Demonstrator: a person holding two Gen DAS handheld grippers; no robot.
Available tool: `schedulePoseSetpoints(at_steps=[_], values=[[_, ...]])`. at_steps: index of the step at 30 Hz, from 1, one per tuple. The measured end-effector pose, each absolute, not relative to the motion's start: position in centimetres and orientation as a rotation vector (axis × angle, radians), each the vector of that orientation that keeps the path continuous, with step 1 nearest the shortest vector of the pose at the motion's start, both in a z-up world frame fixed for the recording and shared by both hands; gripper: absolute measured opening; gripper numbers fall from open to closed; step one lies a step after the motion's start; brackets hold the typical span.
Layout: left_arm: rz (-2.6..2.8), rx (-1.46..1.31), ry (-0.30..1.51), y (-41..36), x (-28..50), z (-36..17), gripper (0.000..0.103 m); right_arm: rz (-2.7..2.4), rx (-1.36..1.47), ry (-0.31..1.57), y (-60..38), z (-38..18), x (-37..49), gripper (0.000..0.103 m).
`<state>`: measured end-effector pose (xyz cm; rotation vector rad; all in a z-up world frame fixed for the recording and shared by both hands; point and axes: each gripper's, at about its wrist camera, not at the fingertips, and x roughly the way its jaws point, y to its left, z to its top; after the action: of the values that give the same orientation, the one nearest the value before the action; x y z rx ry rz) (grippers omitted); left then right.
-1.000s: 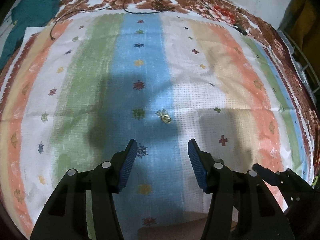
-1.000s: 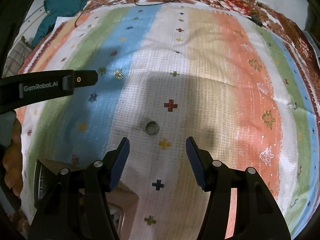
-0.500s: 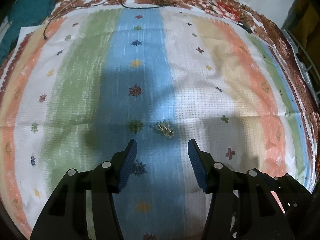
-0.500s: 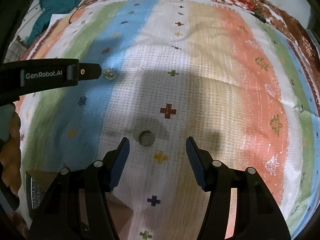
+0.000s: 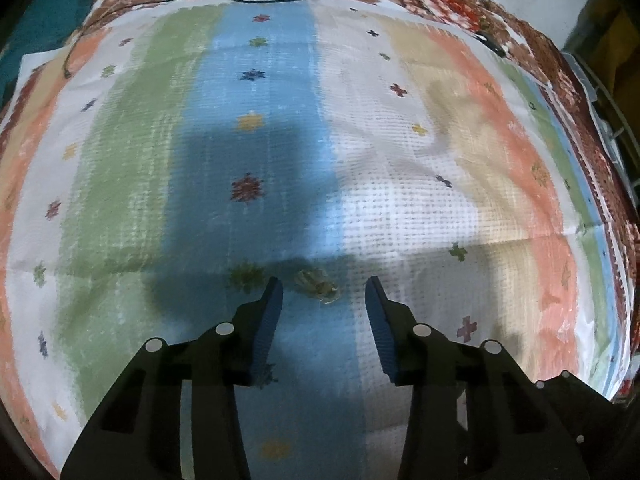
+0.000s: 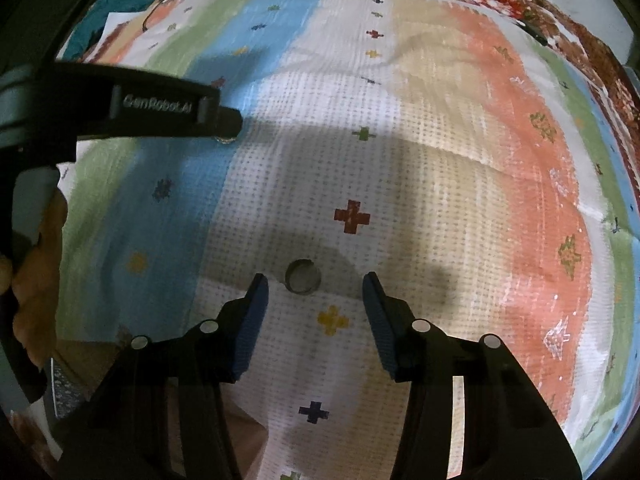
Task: Organize jewelry
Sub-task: 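Move both tools toward the small gold ring and silver ring on the cloth, then grasp the gold ring with the left tool while the right tool grasps the silver ring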
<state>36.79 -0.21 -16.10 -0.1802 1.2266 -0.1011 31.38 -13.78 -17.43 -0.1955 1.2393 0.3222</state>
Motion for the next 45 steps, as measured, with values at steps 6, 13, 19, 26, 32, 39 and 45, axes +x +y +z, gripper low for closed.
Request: schedulePoseSetpoints(at_steps=[6, 13, 19, 26, 32, 39, 45], values=[[-0.108, -0.156, 1.251, -0.8, 37.1, -16.8, 0.032, 0.323, -0.209, 1.241, -13.5, -17.7, 31.5, 0.031], [-0.089, -0.158, 1.259, -0.2, 37.0, -17.4, 0.005, 0.33, -0.213, 1.242, -13.6, -17.7, 31.3, 0.019], [-0.091, -0.141, 1.245, -0.5, 36.8, -17.1, 0.002, 0.351, -0.209, 1.235, -13.7, -17.5, 30.8, 0.019], [-0.088, -0.162, 1.22, 0.3, 36.7, -15.9, 0.001, 0.36, -0.207, 1.219, -13.8, -17.1, 30.4, 0.019], [-0.085, -0.166, 1.225, 0.1, 36.9, -15.7, 0.002, 0.364, -0.214, 1.218, -13.5, -17.2, 30.3, 0.019], [-0.058, -0.146, 1.212, 0.2, 37.2, -15.7, 0.04, 0.365, -0.218, 1.218, -13.6, -17.2, 30.5, 0.019], [-0.06, -0.132, 1.226, 0.0, 37.8, -16.5, 0.042, 0.364, -0.221, 1.222, -13.5, -17.2, 30.7, 0.019]])
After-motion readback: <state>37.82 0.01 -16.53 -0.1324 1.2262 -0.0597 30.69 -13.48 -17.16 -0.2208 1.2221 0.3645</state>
